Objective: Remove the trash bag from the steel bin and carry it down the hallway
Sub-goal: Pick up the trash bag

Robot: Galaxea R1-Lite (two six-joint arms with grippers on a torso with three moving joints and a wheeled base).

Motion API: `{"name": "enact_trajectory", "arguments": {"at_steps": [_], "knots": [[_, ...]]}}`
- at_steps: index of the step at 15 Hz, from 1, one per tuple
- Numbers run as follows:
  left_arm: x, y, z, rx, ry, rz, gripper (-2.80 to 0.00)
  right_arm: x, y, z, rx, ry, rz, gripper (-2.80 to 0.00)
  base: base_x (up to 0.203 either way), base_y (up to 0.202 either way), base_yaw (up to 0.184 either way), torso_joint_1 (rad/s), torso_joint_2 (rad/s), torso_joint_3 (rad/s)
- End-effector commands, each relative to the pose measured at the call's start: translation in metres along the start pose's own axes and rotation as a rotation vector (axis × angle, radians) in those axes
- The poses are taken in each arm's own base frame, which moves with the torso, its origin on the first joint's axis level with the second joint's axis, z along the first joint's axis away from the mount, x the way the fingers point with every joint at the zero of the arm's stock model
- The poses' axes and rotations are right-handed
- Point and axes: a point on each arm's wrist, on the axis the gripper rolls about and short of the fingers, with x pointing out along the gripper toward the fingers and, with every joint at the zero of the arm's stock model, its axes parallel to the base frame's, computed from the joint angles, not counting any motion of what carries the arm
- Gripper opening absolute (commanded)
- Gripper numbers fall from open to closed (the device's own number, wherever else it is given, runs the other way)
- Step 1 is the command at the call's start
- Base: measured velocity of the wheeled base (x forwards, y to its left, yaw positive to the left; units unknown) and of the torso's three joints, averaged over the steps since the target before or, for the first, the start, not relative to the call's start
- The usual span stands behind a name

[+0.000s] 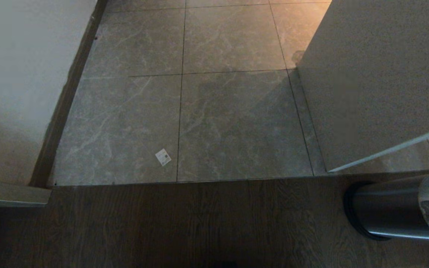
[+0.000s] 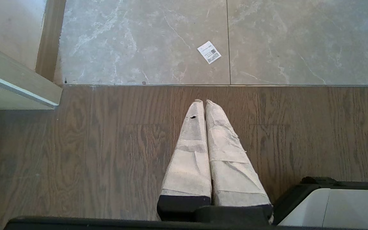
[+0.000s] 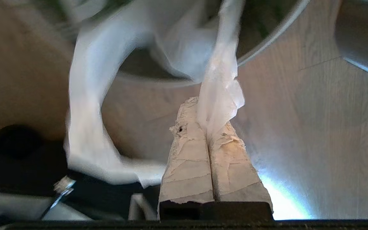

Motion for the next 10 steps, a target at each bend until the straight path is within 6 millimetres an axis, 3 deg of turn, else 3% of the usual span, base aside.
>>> {"name": "enact_trajectory", "arguments": {"at_steps": [1, 10], "knots": [[0.0, 0.0, 0.0, 0.0, 0.0, 0.0, -2.8, -0.018, 0.013, 0.008, -0.044, -0.038, -0.026, -2.8, 0.0, 0.0, 0.0, 0.0, 0.0, 0.0], [0.0, 0.0, 0.0, 0.0, 0.0, 0.0, -2.8, -0.003, -0.033, 0.047, -0.185, -0.182, -0.133, -2.8, 0.0, 0.0, 0.0, 0.0, 0.0, 0.0]]}}
